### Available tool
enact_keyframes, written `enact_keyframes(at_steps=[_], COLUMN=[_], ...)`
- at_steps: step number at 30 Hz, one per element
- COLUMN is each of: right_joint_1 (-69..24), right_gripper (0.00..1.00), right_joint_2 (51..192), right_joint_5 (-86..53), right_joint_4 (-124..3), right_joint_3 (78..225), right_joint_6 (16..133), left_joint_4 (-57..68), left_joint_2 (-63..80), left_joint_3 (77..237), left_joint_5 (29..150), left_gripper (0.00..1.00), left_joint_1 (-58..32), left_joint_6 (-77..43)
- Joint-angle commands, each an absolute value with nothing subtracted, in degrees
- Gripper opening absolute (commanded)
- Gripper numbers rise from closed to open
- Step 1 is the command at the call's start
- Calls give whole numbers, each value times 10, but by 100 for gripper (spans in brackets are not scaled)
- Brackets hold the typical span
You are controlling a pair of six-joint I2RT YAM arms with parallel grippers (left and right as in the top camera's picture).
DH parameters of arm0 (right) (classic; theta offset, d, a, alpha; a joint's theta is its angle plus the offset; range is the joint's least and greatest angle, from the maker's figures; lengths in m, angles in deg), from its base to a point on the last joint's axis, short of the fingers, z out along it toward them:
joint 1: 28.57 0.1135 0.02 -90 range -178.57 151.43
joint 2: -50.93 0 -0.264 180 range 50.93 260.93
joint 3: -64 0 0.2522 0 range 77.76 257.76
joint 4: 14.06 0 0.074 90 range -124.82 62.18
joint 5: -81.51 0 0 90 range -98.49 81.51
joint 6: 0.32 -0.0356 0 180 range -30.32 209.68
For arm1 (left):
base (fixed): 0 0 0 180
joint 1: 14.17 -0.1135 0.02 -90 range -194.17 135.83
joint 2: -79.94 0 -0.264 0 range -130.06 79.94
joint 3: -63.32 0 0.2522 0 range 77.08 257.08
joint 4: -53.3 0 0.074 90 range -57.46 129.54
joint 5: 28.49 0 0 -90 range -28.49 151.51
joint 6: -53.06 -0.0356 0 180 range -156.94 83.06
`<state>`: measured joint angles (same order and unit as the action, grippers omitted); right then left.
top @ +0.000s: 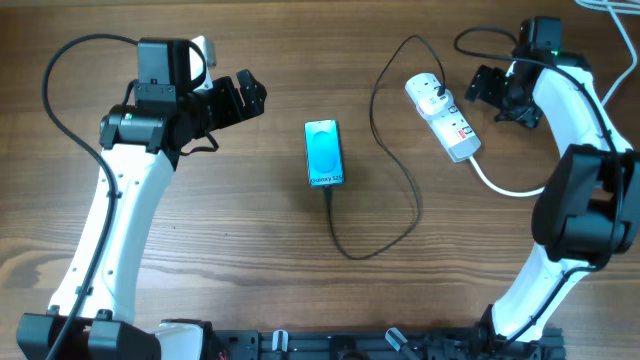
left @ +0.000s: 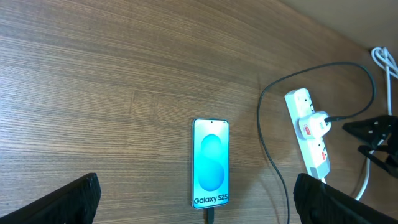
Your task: Plug charger to phone and switch on socket
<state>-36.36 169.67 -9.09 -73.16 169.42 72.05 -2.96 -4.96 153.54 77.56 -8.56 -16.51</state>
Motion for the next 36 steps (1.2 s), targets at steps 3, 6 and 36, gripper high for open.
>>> enact_keyframes(at_steps=[3,6,36], right_joint_1=[-360,-360,-359], right_gripper=[100,100,100], right_joint_2=[1740,1744,1745], right_joint_5=[-128,-146,-177], right_joint_4=[-732,-729,-693], right_joint_3=[1703,1703,1633], right_joint_6=[761,762,758], left_joint_4=[-30,-30,-30], left_joint_2=[-50,-50,-50], left_joint_3=[1535,1535,1535], left_joint_5=[766,766,766], left_gripper=[100,100,100], left_joint_1=[-86,-86,-86], left_joint_6=[-166,-166,-166])
